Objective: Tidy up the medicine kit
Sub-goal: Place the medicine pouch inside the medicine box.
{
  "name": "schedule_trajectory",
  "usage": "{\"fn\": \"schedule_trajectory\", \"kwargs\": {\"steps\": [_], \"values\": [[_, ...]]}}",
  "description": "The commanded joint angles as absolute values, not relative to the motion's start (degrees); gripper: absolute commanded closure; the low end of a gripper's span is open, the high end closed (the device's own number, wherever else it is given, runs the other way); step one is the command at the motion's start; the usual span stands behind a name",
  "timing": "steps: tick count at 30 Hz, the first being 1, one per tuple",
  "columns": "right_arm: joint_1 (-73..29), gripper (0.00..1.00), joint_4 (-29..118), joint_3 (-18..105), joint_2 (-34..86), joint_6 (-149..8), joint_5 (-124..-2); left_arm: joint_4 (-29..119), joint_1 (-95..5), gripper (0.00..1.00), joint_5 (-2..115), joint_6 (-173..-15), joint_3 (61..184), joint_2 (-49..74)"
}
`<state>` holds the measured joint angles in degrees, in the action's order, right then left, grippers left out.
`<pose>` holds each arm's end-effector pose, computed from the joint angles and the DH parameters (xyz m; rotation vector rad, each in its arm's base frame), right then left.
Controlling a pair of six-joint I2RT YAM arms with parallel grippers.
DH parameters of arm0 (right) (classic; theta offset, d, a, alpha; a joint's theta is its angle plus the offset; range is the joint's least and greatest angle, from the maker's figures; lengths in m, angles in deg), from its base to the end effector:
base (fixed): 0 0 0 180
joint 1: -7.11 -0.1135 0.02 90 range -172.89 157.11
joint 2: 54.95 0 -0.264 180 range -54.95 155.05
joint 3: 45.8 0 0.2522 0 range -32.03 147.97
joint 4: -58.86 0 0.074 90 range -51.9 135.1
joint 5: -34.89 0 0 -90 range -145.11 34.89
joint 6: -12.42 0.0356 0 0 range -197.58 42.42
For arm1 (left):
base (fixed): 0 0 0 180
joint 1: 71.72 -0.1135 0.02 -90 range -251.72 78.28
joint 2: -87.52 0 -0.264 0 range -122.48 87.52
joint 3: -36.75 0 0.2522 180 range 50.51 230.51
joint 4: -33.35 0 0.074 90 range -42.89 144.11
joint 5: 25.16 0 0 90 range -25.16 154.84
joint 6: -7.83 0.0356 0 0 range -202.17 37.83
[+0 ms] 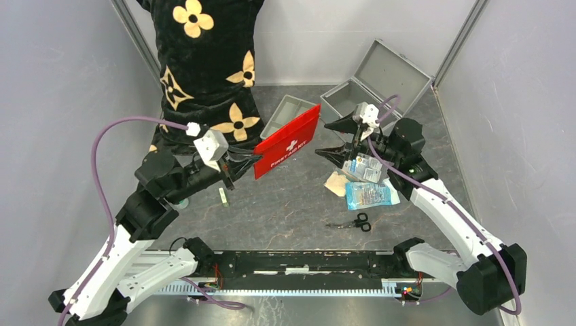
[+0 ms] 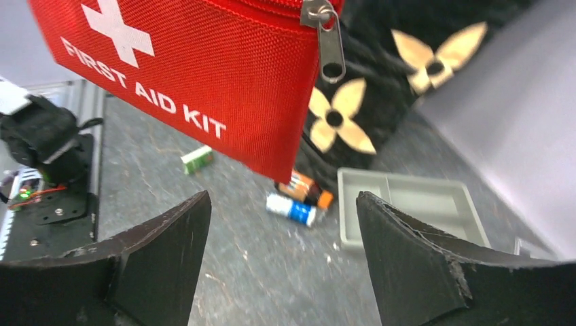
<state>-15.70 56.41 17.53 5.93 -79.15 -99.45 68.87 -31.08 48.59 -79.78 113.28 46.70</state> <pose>0.2143 0.1171 0.3549 -0.9273 1.3563 0.8898 0.0946 -0.0943 0.4336 0.8003 1.4050 -0.7420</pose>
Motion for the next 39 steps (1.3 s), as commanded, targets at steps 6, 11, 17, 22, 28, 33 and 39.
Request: {"fn": "schedule_trajectory", "kwargs": {"steps": [6,11,17,22,28,33,39], "values": [[-14.88,0.16,98.87,15.31,6.45,-55.61,-117.81,66.47,-30.85,0.98,33.72,-79.45,118.1,46.42],[-15.01,0.29,112.43,14.64,8.47,-42.43,-121.2,66.38,-30.85,0.98,34.53,-79.1,117.6,46.38],[-14.91,0.68,110.69,14.43,9.6,-40.05,-121.2,65.12,-30.85,0.98,36.22,-79.37,117.1,45.87],[-14.21,1.0,91.13,17.57,10.37,-49.59,-113.73,64.22,-30.85,0.76,45.95,-81.86,115.95,45.79],[-10.1,1.0,68.13,23.4,12.29,-54.42,-90.31,68.32,-30.85,0.0,69.98,-88.23,115.09,43.48],[-6.1,1.0,59.07,26.75,15.51,-51.3,-71.29,71.79,-30.85,0.0,75.73,-90.55,114.55,40.53],[-0.82,1.0,54.1,30.07,21.8,-45.59,-59.54,72.1,-30.85,0.0,75.98,-93.87,111.76,37.93]]}}
